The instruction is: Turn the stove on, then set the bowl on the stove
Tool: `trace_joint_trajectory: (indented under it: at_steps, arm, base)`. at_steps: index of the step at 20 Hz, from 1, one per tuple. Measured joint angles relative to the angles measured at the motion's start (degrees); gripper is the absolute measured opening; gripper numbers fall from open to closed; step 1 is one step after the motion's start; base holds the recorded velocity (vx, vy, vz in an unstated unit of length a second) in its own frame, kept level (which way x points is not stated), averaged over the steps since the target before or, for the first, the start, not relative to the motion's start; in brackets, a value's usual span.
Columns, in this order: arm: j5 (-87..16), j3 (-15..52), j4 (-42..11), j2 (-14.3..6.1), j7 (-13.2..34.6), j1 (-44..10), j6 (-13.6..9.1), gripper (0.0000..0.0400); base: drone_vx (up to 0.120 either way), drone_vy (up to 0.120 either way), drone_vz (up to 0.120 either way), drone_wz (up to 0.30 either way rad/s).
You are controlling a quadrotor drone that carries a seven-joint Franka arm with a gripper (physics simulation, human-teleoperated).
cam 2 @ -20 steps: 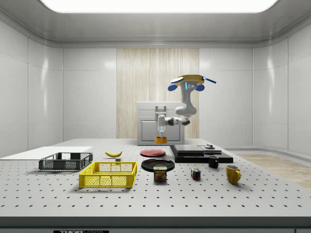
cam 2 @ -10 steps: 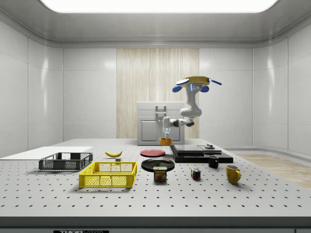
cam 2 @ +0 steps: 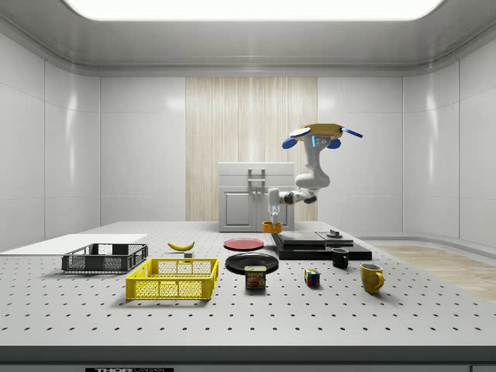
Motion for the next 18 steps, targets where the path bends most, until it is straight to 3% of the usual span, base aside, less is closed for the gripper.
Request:
trace_joint_trajectory:
  at_steps: [18]
  arm:
    - [-0.11,-0.06,-0.02,0.20,-0.10,0.12,-0.19,0.0100]
  base:
    - [-0.120,0.000,0.000,0.000]
